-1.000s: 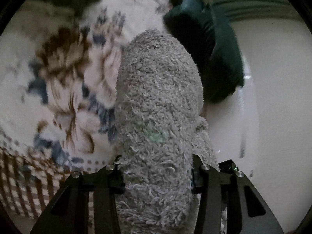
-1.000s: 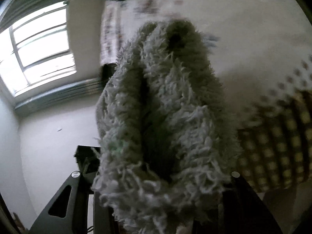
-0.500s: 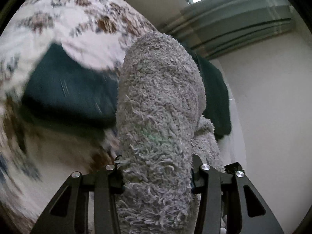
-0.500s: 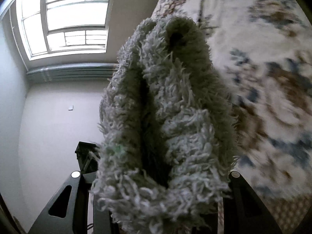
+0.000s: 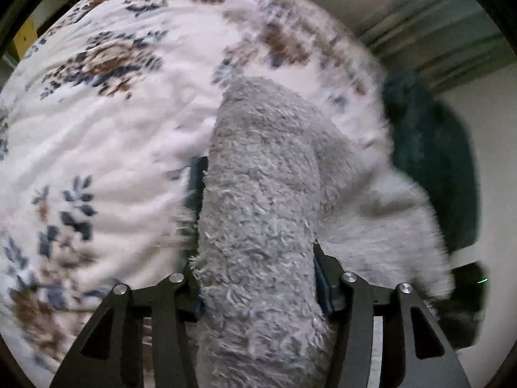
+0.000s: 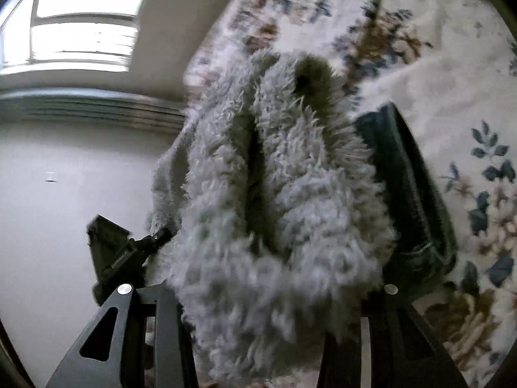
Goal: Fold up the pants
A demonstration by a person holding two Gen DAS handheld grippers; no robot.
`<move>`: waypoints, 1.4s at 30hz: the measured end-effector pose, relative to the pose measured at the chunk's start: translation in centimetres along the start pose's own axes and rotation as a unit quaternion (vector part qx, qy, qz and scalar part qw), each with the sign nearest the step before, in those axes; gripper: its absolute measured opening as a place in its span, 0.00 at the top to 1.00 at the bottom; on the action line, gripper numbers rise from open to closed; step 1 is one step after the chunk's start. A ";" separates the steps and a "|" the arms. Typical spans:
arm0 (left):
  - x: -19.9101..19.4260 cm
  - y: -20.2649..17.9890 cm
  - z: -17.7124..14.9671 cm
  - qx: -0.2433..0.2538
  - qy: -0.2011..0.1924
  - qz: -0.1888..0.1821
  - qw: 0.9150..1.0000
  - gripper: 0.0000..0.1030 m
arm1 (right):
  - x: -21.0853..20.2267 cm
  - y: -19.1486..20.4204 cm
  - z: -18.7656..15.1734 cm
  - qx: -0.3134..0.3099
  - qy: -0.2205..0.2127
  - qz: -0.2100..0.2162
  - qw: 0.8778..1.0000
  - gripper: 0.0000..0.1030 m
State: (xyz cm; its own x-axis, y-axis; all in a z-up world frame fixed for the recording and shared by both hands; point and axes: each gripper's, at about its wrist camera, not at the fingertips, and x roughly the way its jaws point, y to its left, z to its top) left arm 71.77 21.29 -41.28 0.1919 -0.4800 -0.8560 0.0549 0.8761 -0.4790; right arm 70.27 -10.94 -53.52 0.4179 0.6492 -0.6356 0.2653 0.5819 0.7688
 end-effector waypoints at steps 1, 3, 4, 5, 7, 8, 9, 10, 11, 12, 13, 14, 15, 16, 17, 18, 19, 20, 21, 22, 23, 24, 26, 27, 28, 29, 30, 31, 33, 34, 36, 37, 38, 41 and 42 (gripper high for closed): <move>-0.1 -0.1 -0.1 0.004 0.000 0.001 1.000 0.50 | 0.1 0.4 0.1 -0.004 0.004 -0.013 1.000 0.47; -1.2 -1.1 -0.3 0.023 -0.009 0.011 1.000 0.46 | -0.7 1.3 0.3 -0.030 0.006 -0.046 0.999 0.41; -2.1 -1.8 -0.6 0.033 -0.017 0.024 0.999 0.43 | -0.8 2.2 0.1 -0.048 0.009 -0.071 0.996 0.32; -2.8 -2.3 -0.8 0.043 -0.026 0.037 0.998 0.39 | -0.5 2.7 0.3 -0.056 0.013 -0.090 0.994 0.24; -4.2 -2.9 -1.2 0.058 -0.052 0.052 0.996 0.29 | -1.7 4.2 -0.3 -0.081 0.008 -0.131 0.988 0.12; -5.1 -3.4 -1.6 0.062 -0.068 0.060 0.994 0.18 | -2.9 5.2 -0.9 -0.098 -0.001 -0.158 0.983 0.12; -6.0 -3.8 -2.1 0.065 -0.080 0.071 0.992 0.10 | -3.5 6.0 -1.3 -0.115 -0.011 -0.183 0.976 0.10; -6.3 -3.8 -2.3 0.067 -0.087 0.078 0.991 0.08 | -4.2 6.9 -1.8 -0.133 -0.023 -0.210 0.968 0.08; -6.8 -4.2 -2.7 0.069 -0.096 0.088 0.989 0.05 | -5.0 7.8 -2.4 -0.149 -0.036 -0.234 0.960 0.08; -7.6 -4.8 -3.5 0.073 -0.106 0.106 0.986 0.03 | -5.9 8.8 -3.3 -0.165 -0.046 -0.260 0.950 0.08; -7.6 -5.0 -3.8 0.076 -0.112 0.118 0.984 0.03 | -7.0 9.8 -4.2 -0.178 -0.056 -0.284 0.940 0.08; -8.2 -5.6 -4.6 0.084 -0.115 0.129 0.981 0.03 | -7.9 10.7 -5.1 -0.194 -0.068 -0.304 0.930 0.07; -8.6 -6.0 -5.3 0.088 -0.117 0.140 0.979 0.03 | -8.9 11.7 -6.0 -0.207 -0.078 -0.328 0.919 0.07; -9.1 -6.5 -6.2 0.092 -0.119 0.155 0.976 0.03 | -10.1 13.0 -7.1 -0.217 -0.088 -0.351 0.907 0.07; -9.8 -7.2 -7.1 0.094 -0.121 0.163 0.974 0.03 | -11.1 13.9 -7.6 -0.222 -0.096 -0.360 0.901 0.07; -10.5 -7.7 -7.9 0.095 -0.125 0.172 0.973 0.03 | -12.5 14.9 -8.5 -0.226 -0.104 -0.369 0.896 0.07; -11.1 -8.2 -8.6 0.095 -0.127 0.178 0.971 0.03 | -13.5 15.6 -9.3 -0.228 -0.109 -0.374 0.892 0.07; -12.0 -8.7 -9.4 0.095 -0.131 0.183 0.970 0.03 | -14.6 16.3 -9.9 -0.228 -0.112 -0.376 0.891 0.07; -12.9 -9.3 -10.3 0.094 -0.136 0.186 0.968 0.03 | -15.7 16.9 -10.6 -0.227 -0.115 -0.376 0.891 0.07; -13.5 -9.7 -10.9 0.094 -0.139 0.186 0.968 0.03 | -17.0 17.5 -11.4 -0.229 -0.120 -0.377 0.890 0.07; -14.3 -10.3 -11.5 0.095 -0.142 0.184 0.968 0.03 | -18.3 18.3 -12.3 -0.231 -0.125 -0.377 0.888 0.07; -15.3 -11.0 -12.4 0.097 -0.146 0.184 0.967 0.03 | -20.0 19.2 -13.5 -0.234 -0.131 -0.376 0.887 0.07; -17.1 -12.5 -14.0 0.101 -0.156 0.187 0.965 0.03 | -22.5 20.4 -15.1 -0.236 -0.140 -0.372 0.887 0.07; -18.1 -13.2 -14.9 0.102 -0.162 0.189 0.963 0.03 | -23.6 20.9 -15.9 -0.239 -0.143 -0.370 0.886 0.07; -18.9 -13.9 -15.7 0.104 -0.167 0.188 0.962 0.03 | -24.8 21.4 -16.7 -0.243 -0.148 -0.368 0.886 0.07; -19.7 -14.6 -16.4 0.107 -0.172 0.188 0.961 0.03 | -26.4 22.1 -17.9 -0.246 -0.152 -0.364 0.885 0.07; -20.8 -15.3 -17.5 0.110 -0.181 0.192 0.958 0.03 | -27.7 22.6 -19.0 -0.251 -0.156 -0.360 0.885 0.07; -21.4 -15.9 -18.2 0.112 -0.185 0.193 0.957 0.03 | -28.4 22.8 -19.6 -0.255 -0.160 -0.357 0.884 0.07; -23.3 -17.1 -20.4 0.114 -0.198 0.192 0.955 0.03 | -30.8 23.7 -21.8 -0.269 -0.168 -0.356 0.879 0.07; -24.0 -17.5 -21.2 0.115 -0.203 0.191 0.954 0.03 | -32.3 24.2 -23.2 -0.275 -0.172 -0.352 0.878 0.07; -25.5 -18.5 -23.1 0.118 -0.211 0.190 0.952 0.03 | -34.2 24.7 -25.0 -0.280 -0.176 -0.346 0.878 0.07; -26.5 -19.2 -24.4 0.118 -0.218 0.189 0.950 0.03 | -35.5 25.0 -26.1 -0.283 -0.180 -0.342 0.878 0.07; -27.3 -19.7 -25.4 0.120 -0.223 0.188 0.949 0.03 | -36.6 25.3 -27.2 -0.286 -0.183 -0.339 0.877 0.07; -29.5 -21.1 -28.3 0.120 -0.234 0.183 0.947 0.03 | -40.0 25.9 -30.3 -0.292 -0.195 -0.329 0.877 0.07; -30.5 -21.7 -29.6 0.118 -0.240 0.181 0.947 0.03 | -41.4 26.2 -31.6 -0.295 -0.199 -0.324 0.877 0.07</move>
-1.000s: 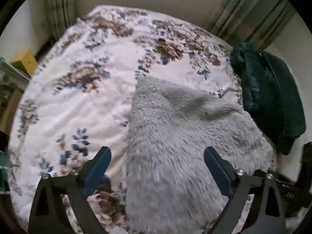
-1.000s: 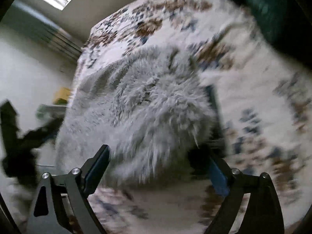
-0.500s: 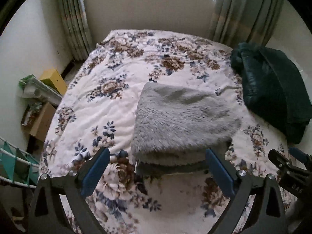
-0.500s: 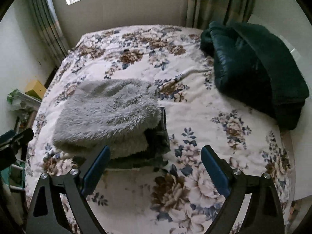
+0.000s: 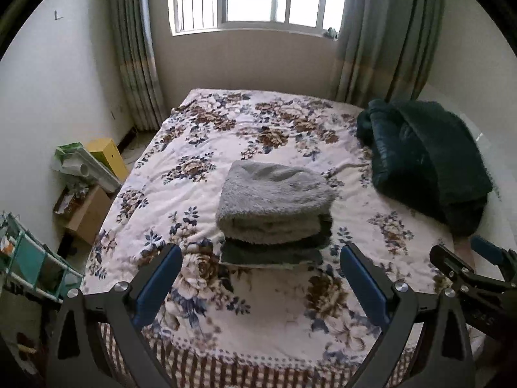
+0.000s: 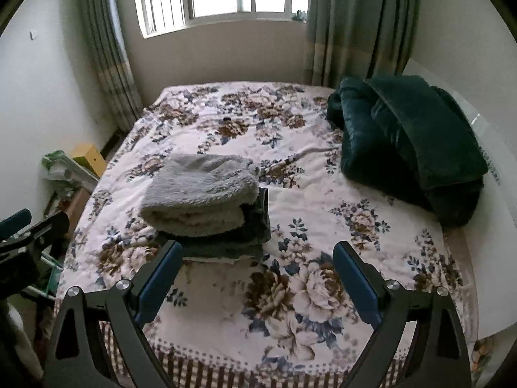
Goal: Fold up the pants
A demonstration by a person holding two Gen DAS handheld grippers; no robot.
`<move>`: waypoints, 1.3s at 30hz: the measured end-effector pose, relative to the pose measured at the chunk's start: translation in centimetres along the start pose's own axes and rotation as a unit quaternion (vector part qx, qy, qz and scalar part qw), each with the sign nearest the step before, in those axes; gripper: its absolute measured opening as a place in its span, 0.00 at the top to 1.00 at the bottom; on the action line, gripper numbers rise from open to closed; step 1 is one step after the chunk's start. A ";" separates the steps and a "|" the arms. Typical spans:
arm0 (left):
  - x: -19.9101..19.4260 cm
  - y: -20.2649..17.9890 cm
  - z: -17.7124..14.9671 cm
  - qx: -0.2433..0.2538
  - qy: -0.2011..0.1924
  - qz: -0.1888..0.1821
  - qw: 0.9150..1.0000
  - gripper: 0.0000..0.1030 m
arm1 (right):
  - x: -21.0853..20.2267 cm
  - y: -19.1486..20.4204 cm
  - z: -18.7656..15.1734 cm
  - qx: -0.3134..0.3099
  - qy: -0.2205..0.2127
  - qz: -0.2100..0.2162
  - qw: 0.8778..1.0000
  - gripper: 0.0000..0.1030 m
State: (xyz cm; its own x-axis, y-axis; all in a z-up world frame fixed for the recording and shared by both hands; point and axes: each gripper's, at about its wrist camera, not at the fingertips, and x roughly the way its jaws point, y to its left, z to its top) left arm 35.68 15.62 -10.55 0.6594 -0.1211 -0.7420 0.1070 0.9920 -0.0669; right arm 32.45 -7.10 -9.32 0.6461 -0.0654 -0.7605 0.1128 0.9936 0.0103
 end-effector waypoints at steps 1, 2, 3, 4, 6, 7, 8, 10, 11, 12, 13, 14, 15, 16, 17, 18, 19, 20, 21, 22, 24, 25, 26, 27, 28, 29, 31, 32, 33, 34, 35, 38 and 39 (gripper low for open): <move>-1.0 -0.2 -0.4 -0.002 -0.004 0.000 1.000 0.03 | -1.5 -0.2 -0.5 0.000 -0.005 0.002 1.000 0.07; -2.3 -0.5 -0.9 -0.003 -0.010 0.001 1.000 0.03 | -2.7 -0.5 -0.8 0.000 -0.010 0.004 1.000 0.07; -3.7 -0.7 -1.4 -0.004 -0.017 0.004 1.000 0.03 | -4.2 -0.6 -1.2 0.000 -0.015 0.007 1.000 0.07; -4.6 -0.9 -1.8 -0.005 -0.022 0.007 1.000 0.03 | -6.1 -0.8 -1.8 -0.002 -0.021 0.009 1.000 0.07; -6.9 -1.0 -2.7 -0.010 -0.030 0.008 0.999 0.03 | -8.4 -1.1 -2.6 -0.004 -0.027 0.012 1.000 0.07; -7.7 -1.1 -3.1 -0.013 -0.032 0.011 0.999 0.03 | -9.7 -1.1 -3.0 -0.006 -0.028 0.013 1.000 0.07; -8.8 -1.1 -3.5 -0.016 -0.035 0.009 0.999 0.03 | -11.1 -1.2 -3.5 -0.007 -0.028 0.015 0.999 0.07; -10.8 -1.3 -4.1 -0.015 -0.044 0.014 0.999 0.03 | -13.7 -1.3 -4.3 -0.005 -0.034 0.020 0.999 0.07; -11.8 -1.3 -4.4 -0.015 -0.050 0.013 0.999 0.03 | -15.0 -1.3 -4.7 -0.008 -0.039 0.019 0.999 0.07; -12.8 -1.4 -4.6 -0.014 -0.056 0.012 0.998 0.03 | -16.5 -1.3 -5.1 -0.009 -0.046 0.019 0.999 0.07; -13.6 -1.5 -4.7 -0.011 -0.063 0.017 0.998 0.03 | -17.4 -1.2 -5.3 -0.009 -0.049 0.021 0.999 0.07; -14.4 -1.5 -4.9 -0.008 -0.070 0.017 0.997 0.03 | -18.5 -1.1 -5.6 -0.009 -0.054 0.021 0.998 0.07; -15.2 -1.5 -4.9 -0.002 -0.073 0.016 0.997 0.03 | -19.6 -1.0 -5.9 -0.010 -0.056 0.021 0.998 0.07; -15.7 -1.4 -5.0 0.001 -0.074 0.017 0.997 0.03 | -20.6 -0.8 -6.1 -0.009 -0.058 0.025 0.998 0.07; -16.5 -1.3 -5.1 0.004 -0.077 0.015 0.997 0.03 | -21.9 -0.6 -6.4 -0.011 -0.063 0.027 0.998 0.07; -17.1 -1.2 -5.2 0.006 -0.080 0.015 0.997 0.03 | -22.9 -0.3 -6.5 -0.014 -0.068 0.025 0.997 0.07; -17.8 -1.1 -5.3 0.010 -0.083 0.019 0.996 0.03 | -23.8 0.0 -6.7 -0.017 -0.072 0.023 0.997 0.07; -18.4 -1.0 -5.4 0.011 -0.086 0.017 0.996 0.03 | -24.4 0.2 -6.8 -0.018 -0.076 0.024 0.997 0.07; -19.2 -0.6 -5.5 0.010 -0.089 0.014 0.996 0.03 | -25.1 0.3 -6.8 -0.016 -0.080 0.026 0.996 0.07; -19.6 -0.5 -5.6 0.012 -0.092 0.016 0.996 0.03 | -26.1 0.7 -6.9 -0.017 -0.084 0.027 0.996 0.07; -20.5 0.1 -5.9 0.009 -0.091 0.014 0.996 0.03 | -27.2 1.4 -7.0 -0.022 -0.092 0.023 0.995 0.07; -20.8 0.2 -6.1 0.009 -0.093 0.017 0.995 0.03 | -27.9 1.8 -7.2 -0.023 -0.096 0.024 0.995 0.07; -21.2 0.4 -6.3 0.010 -0.096 0.021 0.995 0.03 | -28.5 2.2 -7.3 -0.024 -0.098 0.026 0.995 0.07; -21.3 0.5 -6.3 0.011 -0.097 0.022 0.995 0.03 | -28.9 2.5 -7.4 -0.025 -0.099 0.028 0.994 0.07; -21.7 0.7 -6.5 0.011 -0.100 0.025 0.995 0.03 | -29.3 2.8 -7.5 -0.025 -0.100 0.030 0.994 0.07; -21.9 0.9 -6.6 0.010 -0.104 0.028 0.994 0.03 | -29.6 3.0 -7.6 -0.025 -0.100 0.032 0.994 0.07; -22.0 1.2 -6.7 0.008 -0.102 0.029 0.994 0.03 | -30.0 3.5 -7.7 -0.026 -0.097 0.033 0.994 0.07; -22.1 1.4 -6.8 0.007 -0.103 0.029 0.994 0.03 | -30.2 3.7 -7.9 -0.026 -0.096 0.033 0.994 0.07; -22.0 1.5 -6.9 0.006 -0.100 0.029 0.995 0.03 | -30.3 3.8 -8.0 -0.026 -0.095 0.034 0.995 0.07; -21.7 1.5 -6.9 0.005 -0.097 0.026 0.995 0.03 | -30.3 3.9 -8.1 -0.025 -0.094 0.035 0.995 0.06; -21.4 1.6 -6.9 0.003 -0.092 0.021 0.996 0.00 | -30.3 3.9 -8.1 -0.023 -0.092 0.037 0.995 0.04; -20.8 1.6 -7.1 0.002 -0.084 0.011 0.996 0.00 | -29.9 3.8 -8.1 -0.017 -0.093 0.034 0.995 0.02; -20.5 1.5 -7.1 0.002 -0.084 0.012 0.996 0.00 | -29.8 3.7 -8.0 -0.014 -0.095 0.029 0.995 0.02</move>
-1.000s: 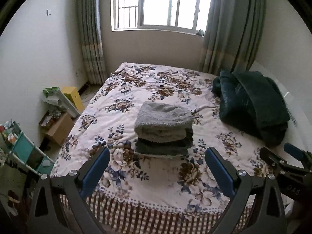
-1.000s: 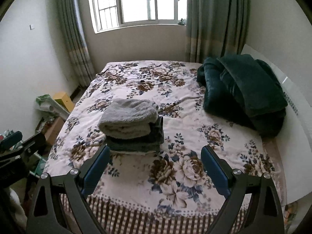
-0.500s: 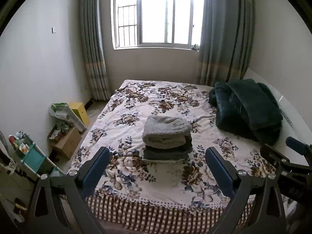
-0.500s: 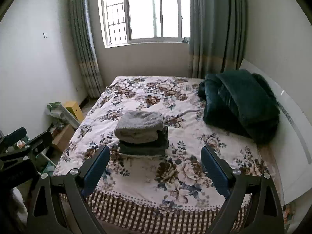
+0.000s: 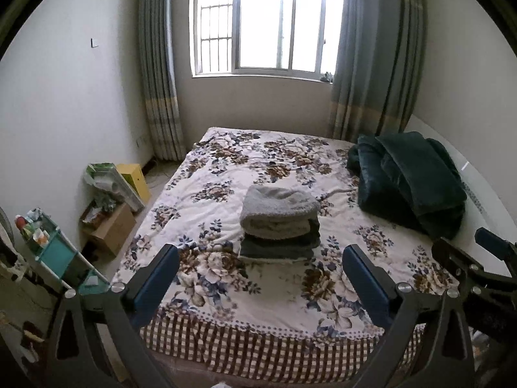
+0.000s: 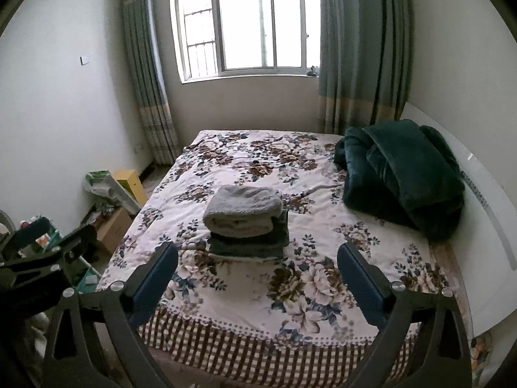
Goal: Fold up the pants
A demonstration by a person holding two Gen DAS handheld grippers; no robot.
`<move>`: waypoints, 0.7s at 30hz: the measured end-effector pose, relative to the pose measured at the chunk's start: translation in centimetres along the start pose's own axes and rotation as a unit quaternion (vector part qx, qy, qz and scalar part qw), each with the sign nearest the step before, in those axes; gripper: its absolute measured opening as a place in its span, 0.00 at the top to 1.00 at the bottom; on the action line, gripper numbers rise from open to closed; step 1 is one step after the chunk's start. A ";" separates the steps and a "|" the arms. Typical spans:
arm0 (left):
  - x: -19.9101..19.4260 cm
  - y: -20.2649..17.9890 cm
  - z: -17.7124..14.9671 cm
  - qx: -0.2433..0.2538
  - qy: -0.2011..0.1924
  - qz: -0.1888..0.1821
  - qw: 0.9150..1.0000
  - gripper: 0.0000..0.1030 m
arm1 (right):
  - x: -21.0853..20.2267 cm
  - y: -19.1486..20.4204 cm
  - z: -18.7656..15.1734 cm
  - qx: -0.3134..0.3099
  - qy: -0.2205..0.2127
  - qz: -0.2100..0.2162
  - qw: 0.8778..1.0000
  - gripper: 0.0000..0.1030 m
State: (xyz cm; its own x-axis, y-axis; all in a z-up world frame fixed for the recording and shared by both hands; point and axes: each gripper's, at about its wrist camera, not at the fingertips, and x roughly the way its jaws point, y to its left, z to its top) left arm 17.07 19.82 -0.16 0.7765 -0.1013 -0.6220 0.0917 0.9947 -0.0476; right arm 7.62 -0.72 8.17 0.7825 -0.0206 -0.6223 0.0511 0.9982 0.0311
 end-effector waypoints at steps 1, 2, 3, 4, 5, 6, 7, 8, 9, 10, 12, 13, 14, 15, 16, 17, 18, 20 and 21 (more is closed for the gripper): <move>-0.1 0.0 -0.1 -0.001 -0.001 0.001 1.000 0.00 | 0.3 -0.1 0.0 0.001 -0.003 -0.007 1.000 0.02; 0.1 0.0 -0.1 0.000 -0.002 0.001 1.000 0.00 | 0.7 -0.3 0.1 0.003 -0.003 -0.014 1.000 0.02; 0.5 -0.2 -0.1 0.002 -0.002 0.004 1.000 0.00 | 1.2 -0.4 0.2 0.005 -0.005 -0.020 1.000 0.02; 0.9 -0.3 -0.1 0.003 -0.002 0.007 1.000 0.00 | 1.6 -0.6 0.3 0.006 -0.004 -0.024 1.000 0.02; 1.4 -0.5 -0.1 0.006 0.000 0.008 1.000 0.00 | 2.2 -0.8 0.5 0.008 -0.001 -0.027 1.000 0.02; 2.0 -0.6 -0.1 0.007 0.008 0.009 1.000 0.00 | 2.8 -0.9 0.6 0.010 0.001 -0.027 1.000 0.02; 2.5 -0.7 -0.1 0.007 0.012 0.008 1.000 0.00 | 3.4 -1.1 0.8 0.012 0.003 -0.030 0.999 0.02; 3.0 -0.8 0.0 0.006 0.015 0.009 1.000 0.00 | 4.0 -1.3 1.0 0.012 0.008 -0.031 0.999 0.02; 3.5 -0.8 0.1 0.007 0.020 0.010 1.000 0.00 | 4.5 -1.4 1.1 0.013 0.009 -0.031 0.999 0.02; 4.1 -0.9 0.2 0.006 0.026 0.010 1.000 0.00 | 4.6 -1.4 1.2 0.012 0.010 -0.036 0.999 0.02; 4.9 -1.2 0.5 0.007 0.033 0.014 0.999 0.00 | 5.8 -1.5 1.5 0.010 0.018 -0.041 0.999 0.02; 5.2 -1.2 0.7 0.008 0.036 0.014 0.999 0.00 | 6.5 -1.6 1.7 0.012 0.024 -0.042 0.999 0.02; 5.6 -1.4 1.0 0.008 0.037 0.013 0.999 0.00 | 7.1 -1.7 1.8 0.013 0.028 -0.041 0.999 0.02; 5.8 -1.5 1.1 0.009 0.038 0.016 0.999 0.00 | 7.6 -1.9 1.9 0.015 0.029 -0.043 0.999 0.02; 6.0 -1.6 1.3 0.010 0.040 0.017 0.999 0.00 | 8.1 -2.0 2.0 0.016 0.031 -0.045 0.998 0.02; 6.2 -1.8 1.4 0.013 0.041 0.016 0.999 0.00 | 8.5 -2.2 2.1 0.017 0.034 -0.045 0.998 0.02; 6.4 -2.0 1.6 0.016 0.041 0.020 0.999 0.00 | 8.9 -2.4 2.1 0.020 0.036 -0.045 0.998 0.02; 6.7 -2.2 2.0 0.018 0.044 0.019 0.999 0.00 | 9.5 -2.7 2.4 0.021 0.039 -0.048 0.998 0.02; 6.8 -2.3 2.1 0.019 0.045 0.018 0.999 0.00 | 9.7 -2.8 2.5 0.022 0.041 -0.048 0.998 0.02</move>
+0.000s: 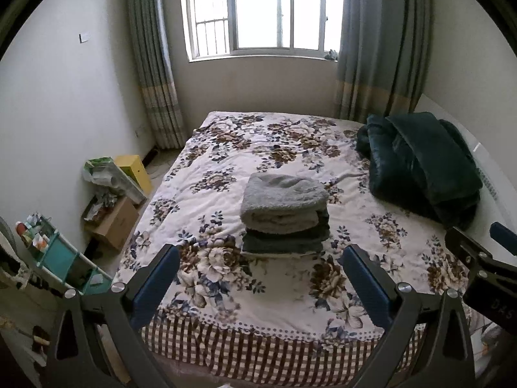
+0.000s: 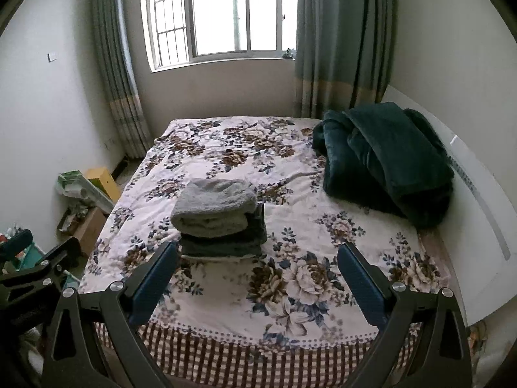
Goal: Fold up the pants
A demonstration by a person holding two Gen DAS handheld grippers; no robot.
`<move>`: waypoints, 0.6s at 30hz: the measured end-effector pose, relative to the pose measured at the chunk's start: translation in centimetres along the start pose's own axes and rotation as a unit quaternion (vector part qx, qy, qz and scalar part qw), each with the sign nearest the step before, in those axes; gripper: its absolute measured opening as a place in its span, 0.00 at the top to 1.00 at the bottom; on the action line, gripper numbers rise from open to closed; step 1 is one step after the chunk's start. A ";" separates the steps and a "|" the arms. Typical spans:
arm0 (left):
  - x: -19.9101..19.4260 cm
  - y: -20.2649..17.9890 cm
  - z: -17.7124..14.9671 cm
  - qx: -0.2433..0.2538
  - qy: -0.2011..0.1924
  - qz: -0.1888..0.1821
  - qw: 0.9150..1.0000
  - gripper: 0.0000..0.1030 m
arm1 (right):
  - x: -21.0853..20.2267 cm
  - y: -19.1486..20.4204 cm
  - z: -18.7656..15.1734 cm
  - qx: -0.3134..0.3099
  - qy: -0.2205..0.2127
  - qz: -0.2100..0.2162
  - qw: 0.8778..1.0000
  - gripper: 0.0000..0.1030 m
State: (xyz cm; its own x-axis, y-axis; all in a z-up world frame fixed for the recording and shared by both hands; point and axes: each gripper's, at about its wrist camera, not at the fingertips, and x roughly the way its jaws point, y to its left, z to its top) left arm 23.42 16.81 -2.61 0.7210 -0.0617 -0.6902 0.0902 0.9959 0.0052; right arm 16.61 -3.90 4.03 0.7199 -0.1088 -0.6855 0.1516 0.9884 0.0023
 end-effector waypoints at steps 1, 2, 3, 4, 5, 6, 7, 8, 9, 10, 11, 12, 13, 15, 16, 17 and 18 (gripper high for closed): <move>0.0 -0.1 0.2 0.001 0.001 0.001 1.000 0.00 | 0.0 0.0 0.1 0.000 0.000 0.000 1.000 0.02; 0.0 -0.1 0.3 0.001 0.001 -0.003 1.000 0.00 | 0.1 -0.1 0.2 0.001 0.000 -0.001 1.000 0.02; 0.0 -0.2 0.4 0.001 0.001 -0.005 1.000 0.00 | 0.1 -0.1 0.3 0.001 -0.001 -0.002 1.000 0.02; 0.0 -0.3 0.5 0.002 0.000 -0.005 1.000 0.00 | 0.1 -0.2 0.3 0.001 -0.002 -0.003 1.000 0.02; 0.0 -0.3 0.6 0.003 0.000 -0.005 1.000 0.00 | 0.1 -0.2 0.3 0.002 -0.002 -0.003 1.000 0.02; 0.0 -0.3 0.7 0.004 0.000 -0.007 1.000 0.00 | 0.1 -0.2 0.3 0.003 -0.002 0.000 1.000 0.02; 0.0 -0.3 0.7 0.003 0.000 -0.006 1.000 0.00 | 0.1 -0.3 0.3 0.004 -0.002 0.000 1.000 0.02; 0.1 -0.3 0.8 0.004 0.000 -0.006 1.000 0.00 | 0.2 -0.4 0.4 0.003 -0.001 -0.001 1.000 0.02; 0.1 -0.3 0.9 0.002 0.001 -0.007 1.000 0.00 | 0.2 -0.4 0.3 0.004 0.000 0.001 1.000 0.02; 0.2 -0.3 0.9 0.003 0.002 -0.008 1.000 0.00 | 0.2 -0.4 0.4 0.005 0.001 0.002 1.000 0.02; 0.2 -0.3 1.0 0.002 0.002 -0.007 1.000 0.00 | 0.1 -0.6 0.4 0.006 0.001 0.002 1.000 0.02; 0.1 -0.4 1.1 0.001 0.001 -0.007 1.000 0.00 | 0.1 -0.6 0.4 0.005 0.001 0.002 1.000 0.02; 0.0 -0.3 0.9 -0.001 0.000 -0.007 1.000 0.00 | 0.1 -0.6 0.4 0.005 0.001 0.003 1.000 0.02; -0.2 -0.3 1.0 -0.002 -0.002 -0.007 1.000 0.00 | 0.1 -0.7 0.4 0.006 0.001 0.002 1.000 0.02; -0.2 -0.3 1.0 -0.002 -0.002 -0.005 1.000 0.00 | 0.1 -0.7 0.4 0.006 0.001 0.002 1.000 0.02; -0.2 -0.3 1.1 -0.002 -0.002 -0.004 1.000 0.00 | 0.2 -0.7 0.4 0.006 0.002 0.002 1.000 0.02; -0.2 -0.3 1.1 -0.001 -0.002 -0.004 1.000 0.00 | 0.1 -0.7 0.4 0.006 0.001 0.002 1.000 0.02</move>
State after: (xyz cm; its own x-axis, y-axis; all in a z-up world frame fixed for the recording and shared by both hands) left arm 24.00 16.41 -1.65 0.7225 -0.0699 -0.6879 0.0941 0.9956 -0.0023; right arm 16.86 -4.64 4.20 0.7187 -0.1045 -0.6875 0.1564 0.9876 0.0133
